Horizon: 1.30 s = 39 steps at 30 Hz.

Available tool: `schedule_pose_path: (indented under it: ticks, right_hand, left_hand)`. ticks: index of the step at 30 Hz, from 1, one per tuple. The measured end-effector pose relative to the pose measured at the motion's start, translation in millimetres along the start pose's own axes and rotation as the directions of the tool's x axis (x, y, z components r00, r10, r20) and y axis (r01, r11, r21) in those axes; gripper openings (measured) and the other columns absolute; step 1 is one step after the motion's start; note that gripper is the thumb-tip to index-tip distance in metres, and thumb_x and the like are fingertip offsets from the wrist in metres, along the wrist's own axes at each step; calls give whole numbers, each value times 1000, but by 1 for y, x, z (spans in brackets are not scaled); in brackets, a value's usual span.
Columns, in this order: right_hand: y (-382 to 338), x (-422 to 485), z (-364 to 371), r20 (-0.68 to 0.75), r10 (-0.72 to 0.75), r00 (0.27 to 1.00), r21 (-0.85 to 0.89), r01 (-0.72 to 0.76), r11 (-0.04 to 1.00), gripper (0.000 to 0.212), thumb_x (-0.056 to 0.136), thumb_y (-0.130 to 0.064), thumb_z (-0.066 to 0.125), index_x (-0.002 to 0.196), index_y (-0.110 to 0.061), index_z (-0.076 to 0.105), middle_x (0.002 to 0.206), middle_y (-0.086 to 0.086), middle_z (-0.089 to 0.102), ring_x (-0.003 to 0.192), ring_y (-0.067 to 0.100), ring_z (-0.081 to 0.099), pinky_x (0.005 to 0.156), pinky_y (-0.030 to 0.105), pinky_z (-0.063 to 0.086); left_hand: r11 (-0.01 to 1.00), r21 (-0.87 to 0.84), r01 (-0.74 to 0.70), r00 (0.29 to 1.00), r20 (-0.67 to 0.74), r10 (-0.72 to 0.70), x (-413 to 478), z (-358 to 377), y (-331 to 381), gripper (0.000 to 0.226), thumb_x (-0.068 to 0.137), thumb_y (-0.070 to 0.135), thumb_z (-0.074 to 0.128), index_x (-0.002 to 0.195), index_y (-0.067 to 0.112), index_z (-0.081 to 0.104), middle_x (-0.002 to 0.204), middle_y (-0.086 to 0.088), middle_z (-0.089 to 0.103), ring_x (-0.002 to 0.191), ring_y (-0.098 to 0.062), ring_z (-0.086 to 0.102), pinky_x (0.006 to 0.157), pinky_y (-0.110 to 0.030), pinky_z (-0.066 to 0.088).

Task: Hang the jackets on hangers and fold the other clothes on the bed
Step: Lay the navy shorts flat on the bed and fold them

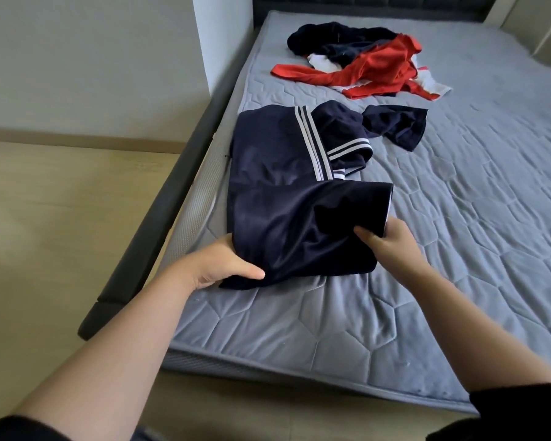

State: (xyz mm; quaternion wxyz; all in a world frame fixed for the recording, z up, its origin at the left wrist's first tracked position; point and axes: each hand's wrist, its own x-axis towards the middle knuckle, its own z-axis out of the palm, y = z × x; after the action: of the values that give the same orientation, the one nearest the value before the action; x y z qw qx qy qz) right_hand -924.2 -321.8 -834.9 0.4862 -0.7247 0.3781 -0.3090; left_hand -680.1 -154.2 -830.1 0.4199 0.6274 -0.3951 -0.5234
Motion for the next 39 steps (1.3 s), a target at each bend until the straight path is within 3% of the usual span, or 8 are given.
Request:
schedule_pose_path:
  ticks: [3,10,15,20,26,30,34,39]
  right_hand:
    - [-3,2,-11,238,63,969,130,-97,987,16,88,-5,63,97,-18,68,90,-4,75,87,12,70,72,19,54]
    - [-13,-3,-28,624,246,741,114,-398,910,27,69,-15,75,92,-1,70,93,16,72,84,25,69,71,27,55]
    - [-22,1,-27,468,153,870,320,-329,888,22,74,-32,75,82,-12,78,84,9,74,74,18,71,61,23,55]
    - [-3,21,-4,247,353,902,600,-429,675,38,94,-50,48,109,-21,69,111,1,71,99,14,69,71,25,55]
    - [25,10,11,387,421,821,315,-547,776,57,68,-41,74,118,-14,63,109,5,72,100,21,69,81,31,55]
    - [23,5,11,371,342,864,278,-454,846,32,82,-15,70,114,-13,64,108,5,72,102,21,68,84,31,54]
    - [15,1,11,392,382,837,310,-511,802,46,68,-37,74,109,-17,65,103,2,74,95,17,70,70,25,57]
    - [14,-2,20,158,552,819,-166,-529,832,61,79,-60,65,115,-11,62,94,-2,69,86,16,65,69,24,49]
  left_hand:
    - [998,52,-28,996,-83,32,3,-3,2,45,65,-4,79,95,27,63,88,14,73,95,-9,66,80,-19,51]
    - [985,-154,72,959,281,-26,-6,5,7,38,67,3,65,103,14,63,95,5,74,91,-9,69,74,-19,53]
    - [938,-338,-77,995,26,91,-1,1,14,38,70,6,68,107,10,62,92,3,74,86,-10,70,70,-18,54]
    - [784,-621,-3,947,-252,-196,28,-3,8,35,93,36,57,119,15,64,110,-5,71,103,-22,66,89,-35,51]
    - [897,-413,160,930,-241,-277,29,6,-11,32,84,22,70,114,11,64,107,-9,71,96,-21,69,83,-32,54]
    - [925,-337,176,900,-326,-290,26,17,-9,33,82,3,68,115,3,63,108,-16,69,98,-30,67,88,-40,53]
    - [795,-528,297,899,-126,-419,18,15,-8,24,80,2,63,104,2,68,101,-17,72,87,-30,71,72,-36,55]
    - [792,-484,372,862,-137,-488,13,24,-16,23,83,28,70,99,11,71,98,-7,74,82,-19,71,67,-28,54]
